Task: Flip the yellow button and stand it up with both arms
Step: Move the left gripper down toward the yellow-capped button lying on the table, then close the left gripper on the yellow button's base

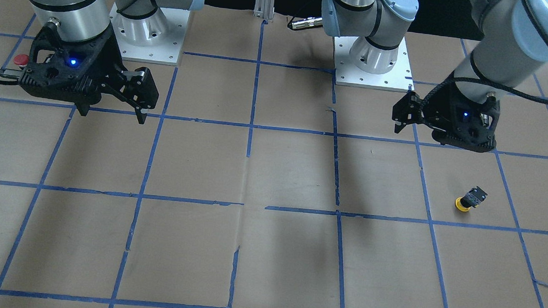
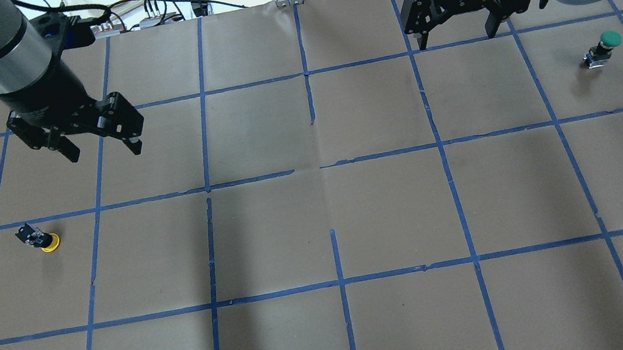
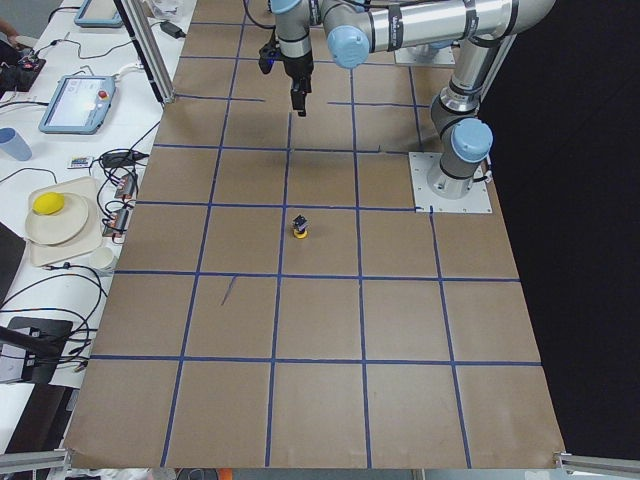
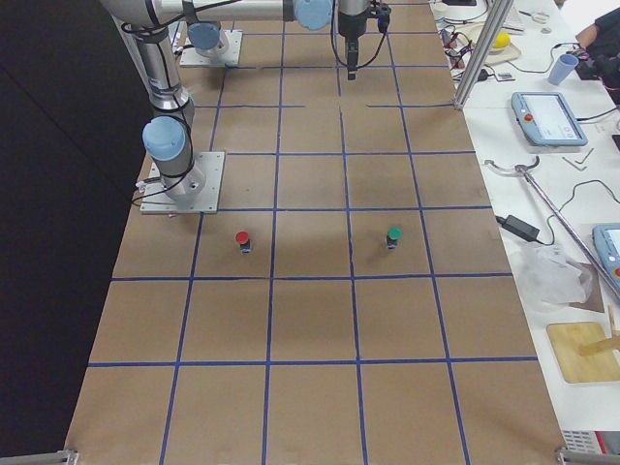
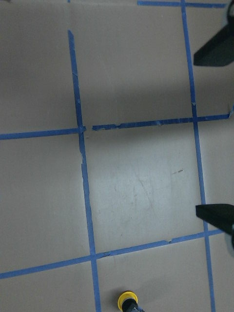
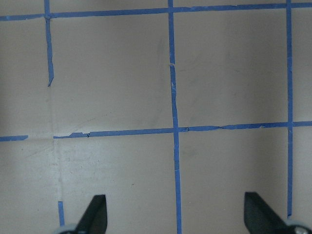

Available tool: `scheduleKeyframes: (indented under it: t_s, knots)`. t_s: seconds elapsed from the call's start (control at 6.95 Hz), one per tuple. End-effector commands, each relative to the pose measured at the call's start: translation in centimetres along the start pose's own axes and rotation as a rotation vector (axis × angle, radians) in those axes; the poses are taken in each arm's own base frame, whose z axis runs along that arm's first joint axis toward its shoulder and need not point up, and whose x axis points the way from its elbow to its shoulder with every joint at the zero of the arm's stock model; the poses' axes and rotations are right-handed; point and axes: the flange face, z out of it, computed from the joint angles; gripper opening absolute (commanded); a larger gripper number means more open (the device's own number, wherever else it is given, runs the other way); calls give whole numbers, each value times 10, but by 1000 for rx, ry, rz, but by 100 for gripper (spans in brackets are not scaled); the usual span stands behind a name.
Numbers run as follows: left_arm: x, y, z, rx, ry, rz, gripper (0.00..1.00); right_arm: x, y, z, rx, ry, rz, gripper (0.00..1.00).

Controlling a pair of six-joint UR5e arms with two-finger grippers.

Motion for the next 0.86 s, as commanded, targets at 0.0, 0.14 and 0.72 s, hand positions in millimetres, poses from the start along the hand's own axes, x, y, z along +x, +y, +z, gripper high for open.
scheduleKeyframes:
  t_s: [0.0, 0.14, 0.72]
  knots:
    - [-82, 22, 55, 14, 21, 210, 98, 0, 0, 0, 0, -1, 0, 100]
    - [-108, 33, 76, 22, 29, 241, 98, 0, 0, 0, 0, -1, 0, 100]
    - [-210, 22, 149, 88, -50, 473, 98, 0, 0, 1, -1, 0, 0, 100]
